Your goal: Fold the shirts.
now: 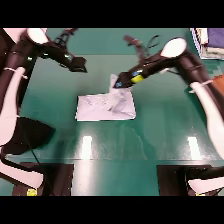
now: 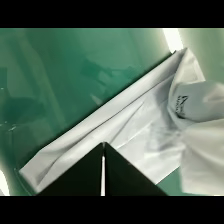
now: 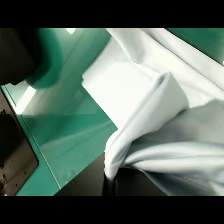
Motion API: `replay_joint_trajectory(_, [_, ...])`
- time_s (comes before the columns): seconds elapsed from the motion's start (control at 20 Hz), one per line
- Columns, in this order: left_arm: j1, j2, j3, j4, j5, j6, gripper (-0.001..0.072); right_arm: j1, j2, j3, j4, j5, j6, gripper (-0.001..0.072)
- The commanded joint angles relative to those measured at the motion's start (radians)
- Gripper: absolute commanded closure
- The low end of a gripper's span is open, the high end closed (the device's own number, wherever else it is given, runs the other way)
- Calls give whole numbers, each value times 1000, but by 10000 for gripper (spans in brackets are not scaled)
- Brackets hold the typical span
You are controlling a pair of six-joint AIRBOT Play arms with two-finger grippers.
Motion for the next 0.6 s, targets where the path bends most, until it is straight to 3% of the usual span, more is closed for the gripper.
replay_joint_trajectory(0.0, [97, 57, 2, 6, -53, 10, 686, 164, -174, 137, 1, -208, -11, 460])
replay_joint_trajectory(0.05, [113, 68, 2, 6, -56, 10, 686, 197, -220, 179, 8, -266, -11, 147])
replay_joint_trajectory(0.1, [131, 82, 2, 6, -62, 10, 686, 221, -261, 227, 34, -288, -11, 85])
replay_joint_trajectory(0.15, [148, 101, 2, 6, -67, 16, 686, 233, -287, 274, 52, -277, -13, 94])
replay_joint_trajectory(0.2, [163, 117, 2, 6, -77, 26, 686, 234, -295, 313, 44, -246, -30, 178])
replay_joint_trajectory(0.25, [178, 134, 2, 7, -95, 35, 686, 225, -287, 329, 34, -201, -43, 207])
replay_joint_trajectory(0.55, [198, 213, -66, 2, -129, 53, 687, 43, -61, 45, -166, -15, -32, 207])
